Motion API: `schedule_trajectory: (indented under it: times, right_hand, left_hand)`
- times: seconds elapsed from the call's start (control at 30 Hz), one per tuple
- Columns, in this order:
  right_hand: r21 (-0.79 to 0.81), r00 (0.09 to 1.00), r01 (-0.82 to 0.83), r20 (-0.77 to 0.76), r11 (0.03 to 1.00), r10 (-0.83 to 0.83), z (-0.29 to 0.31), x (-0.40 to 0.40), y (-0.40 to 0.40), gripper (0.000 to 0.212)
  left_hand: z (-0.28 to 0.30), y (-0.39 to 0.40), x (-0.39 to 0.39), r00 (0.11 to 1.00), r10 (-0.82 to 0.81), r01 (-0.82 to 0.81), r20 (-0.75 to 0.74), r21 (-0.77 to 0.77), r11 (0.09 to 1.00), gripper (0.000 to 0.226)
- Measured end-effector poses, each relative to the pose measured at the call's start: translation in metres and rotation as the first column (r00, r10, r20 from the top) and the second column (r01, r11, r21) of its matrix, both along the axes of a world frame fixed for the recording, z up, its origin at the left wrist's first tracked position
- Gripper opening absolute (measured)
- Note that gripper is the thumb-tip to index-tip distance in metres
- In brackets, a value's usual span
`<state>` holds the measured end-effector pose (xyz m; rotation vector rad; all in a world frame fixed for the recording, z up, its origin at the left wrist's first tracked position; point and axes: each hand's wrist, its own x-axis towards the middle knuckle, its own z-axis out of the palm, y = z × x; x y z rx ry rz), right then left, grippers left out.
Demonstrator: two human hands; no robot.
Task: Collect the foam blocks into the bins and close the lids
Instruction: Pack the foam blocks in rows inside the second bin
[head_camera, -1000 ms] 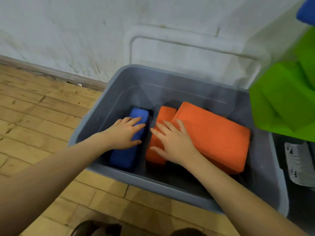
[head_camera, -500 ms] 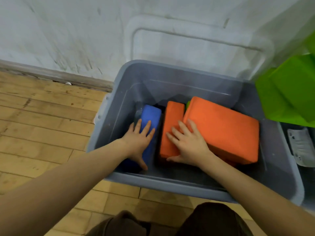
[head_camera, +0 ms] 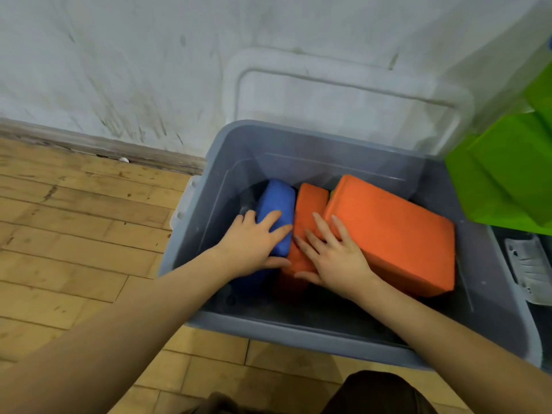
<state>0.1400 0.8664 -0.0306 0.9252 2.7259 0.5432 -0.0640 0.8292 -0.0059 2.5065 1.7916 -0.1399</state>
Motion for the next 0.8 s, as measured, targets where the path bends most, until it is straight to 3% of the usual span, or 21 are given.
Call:
schedule_trajectory:
  times: [0.1,0.17,0.3,0.4,0.5,0.63,0.8]
  right_hand:
    - [-0.041,1.000,-0.019,0.004,0.999,0.019,-0.006,0.004,0.000,0.102]
    - [-0.048,1.000,-0.014,-0.015,0.999,0.013,-0.007,0.003,0.001,0.106]
    - [-0.039,0.985,-0.039,-0.167,0.998,0.032,-0.002,0.002,0.004,0.075]
    - [-0.071,0.954,-0.035,-0.301,0.997,0.012,0.002,0.005,0.005,0.063]
    - [-0.095,0.902,-0.037,-0.432,0.995,-0.007,0.006,0.008,0.004,0.053]
    - [-0.127,0.830,-0.038,-0.556,0.991,-0.039,0.011,0.008,0.005,0.045]
    - [-0.188,0.765,-0.025,-0.636,0.982,-0.102,0.013,0.006,0.005,0.041]
  left_hand:
    - [0.000,0.000,-0.001,0.998,0.045,-0.049,-0.032,-0.112,0.993,0.079]
    - [0.009,0.002,-0.005,0.993,0.117,-0.115,0.003,-0.150,0.982,0.078]
    - [0.016,-0.004,-0.010,0.970,0.168,-0.159,0.175,-0.061,0.985,0.071]
    - [0.025,-0.008,-0.010,0.916,0.208,-0.230,0.343,0.026,0.973,0.064]
    - [0.033,-0.012,-0.009,0.888,0.216,-0.274,0.406,0.090,0.958,0.059]
    - [0.030,-0.012,-0.006,0.880,0.230,-0.297,0.415,0.105,0.949,0.065]
    - [0.010,-0.004,-0.004,0.939,0.253,-0.279,0.232,0.089,0.956,0.084]
